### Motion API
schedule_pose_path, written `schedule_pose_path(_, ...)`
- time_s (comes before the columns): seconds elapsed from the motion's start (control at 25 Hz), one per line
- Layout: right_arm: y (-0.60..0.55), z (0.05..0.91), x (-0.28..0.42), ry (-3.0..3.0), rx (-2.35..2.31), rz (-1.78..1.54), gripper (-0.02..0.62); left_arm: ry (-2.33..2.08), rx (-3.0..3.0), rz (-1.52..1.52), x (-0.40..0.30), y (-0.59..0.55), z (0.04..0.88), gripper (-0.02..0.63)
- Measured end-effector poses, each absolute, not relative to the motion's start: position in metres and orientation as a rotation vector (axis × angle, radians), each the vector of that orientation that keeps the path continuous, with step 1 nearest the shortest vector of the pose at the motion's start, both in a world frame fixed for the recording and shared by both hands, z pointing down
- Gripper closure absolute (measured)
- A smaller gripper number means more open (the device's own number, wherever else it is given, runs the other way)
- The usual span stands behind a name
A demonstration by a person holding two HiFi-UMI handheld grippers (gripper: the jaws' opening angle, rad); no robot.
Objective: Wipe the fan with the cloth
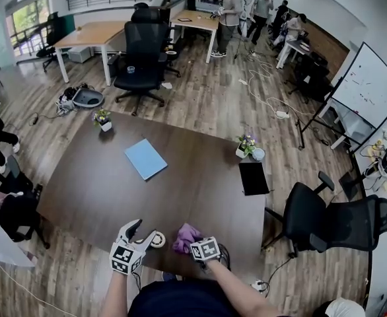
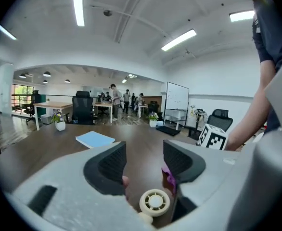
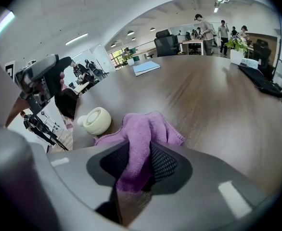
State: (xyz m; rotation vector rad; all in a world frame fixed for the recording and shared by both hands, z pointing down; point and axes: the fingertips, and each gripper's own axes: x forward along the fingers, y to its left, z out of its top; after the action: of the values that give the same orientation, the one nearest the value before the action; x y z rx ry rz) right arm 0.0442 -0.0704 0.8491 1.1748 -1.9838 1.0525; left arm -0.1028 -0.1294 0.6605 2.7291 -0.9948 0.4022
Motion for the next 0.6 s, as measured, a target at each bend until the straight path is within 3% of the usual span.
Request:
schedule_pose_path(0.12, -0.070, 0.850, 0.043, -1.991, 1.186, 1.052, 0.454, -1.083, 2.730, 0.309, -0.111, -0.126, 0.644, 0.462)
schedule_pose_path(0.24, -0.071, 0.851, 0.041, -1.996, 1.187, 1.051, 0.454, -1.145, 2.704, 0.290, -0.119, -0.123, 0.639, 0.496)
schedule_pose_path(0.4, -0.070, 0.848, 0.043, -2.002, 1.200, 1.054, 0.454, -1.240, 2.598, 0.224, -0.133, -0.122, 0.633, 0.609)
schedule_pose_path(0.6, -0.070, 0.849, 0.044, -2.009, 1.211, 1.050, 0.454, -1.264, 2.559, 0.223, -0.138, -0.116, 0.628, 0.609)
